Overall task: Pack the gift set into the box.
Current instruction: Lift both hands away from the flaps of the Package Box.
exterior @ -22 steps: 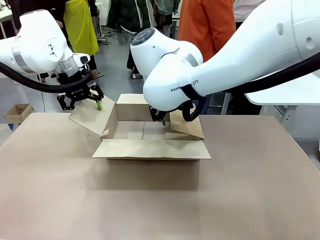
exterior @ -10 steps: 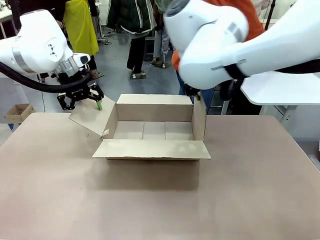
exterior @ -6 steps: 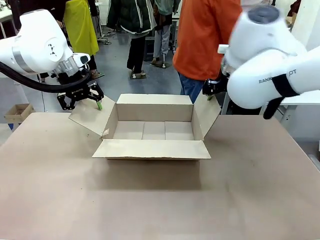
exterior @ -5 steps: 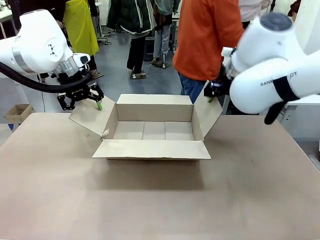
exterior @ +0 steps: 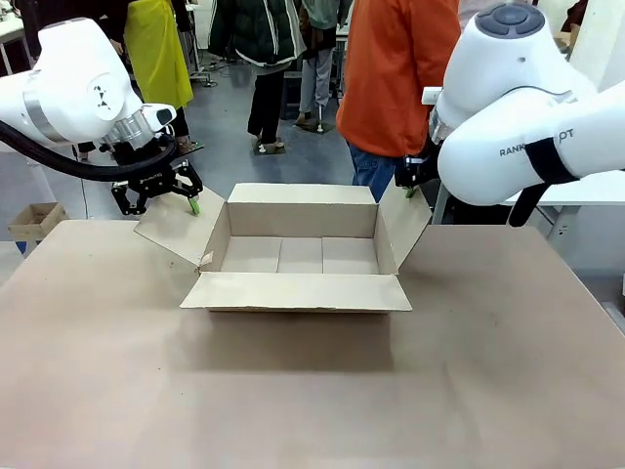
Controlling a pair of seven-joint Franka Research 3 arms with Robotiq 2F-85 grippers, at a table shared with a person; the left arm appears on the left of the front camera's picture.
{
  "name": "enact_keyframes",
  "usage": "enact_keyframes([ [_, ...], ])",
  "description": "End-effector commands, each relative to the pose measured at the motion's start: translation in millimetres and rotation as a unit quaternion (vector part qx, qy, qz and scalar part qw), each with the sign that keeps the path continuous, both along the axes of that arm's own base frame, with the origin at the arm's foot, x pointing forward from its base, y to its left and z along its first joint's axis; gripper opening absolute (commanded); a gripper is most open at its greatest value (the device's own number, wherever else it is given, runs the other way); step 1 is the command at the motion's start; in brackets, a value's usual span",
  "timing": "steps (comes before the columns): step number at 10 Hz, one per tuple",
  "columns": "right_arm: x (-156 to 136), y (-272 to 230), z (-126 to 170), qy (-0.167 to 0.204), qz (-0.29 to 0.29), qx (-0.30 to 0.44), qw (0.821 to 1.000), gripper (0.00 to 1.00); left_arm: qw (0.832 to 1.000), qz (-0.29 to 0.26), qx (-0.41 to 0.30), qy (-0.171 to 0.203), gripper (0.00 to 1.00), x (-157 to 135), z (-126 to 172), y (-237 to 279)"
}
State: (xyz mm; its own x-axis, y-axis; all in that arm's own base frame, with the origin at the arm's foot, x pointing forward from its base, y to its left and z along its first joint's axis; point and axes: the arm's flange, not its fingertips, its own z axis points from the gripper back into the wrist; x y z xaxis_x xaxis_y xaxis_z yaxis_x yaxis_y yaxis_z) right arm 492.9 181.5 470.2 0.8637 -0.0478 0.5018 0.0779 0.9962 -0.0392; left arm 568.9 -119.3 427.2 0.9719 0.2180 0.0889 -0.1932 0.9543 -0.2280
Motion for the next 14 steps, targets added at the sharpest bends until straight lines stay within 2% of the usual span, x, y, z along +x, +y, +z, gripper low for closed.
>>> enact_keyframes([
  [1,3.8,2.9,-1.8,-0.007,-0.015,-0.004,1.000,1.00,1.000,0.007,0.006,0.000,1.00,-1.4,2.9,-0.2],
  [14,3.8,2.9,-1.8,-0.007,-0.015,-0.004,1.000,1.00,1.000,0.007,0.006,0.000,1.00,-1.4,2.9,-0.2],
])
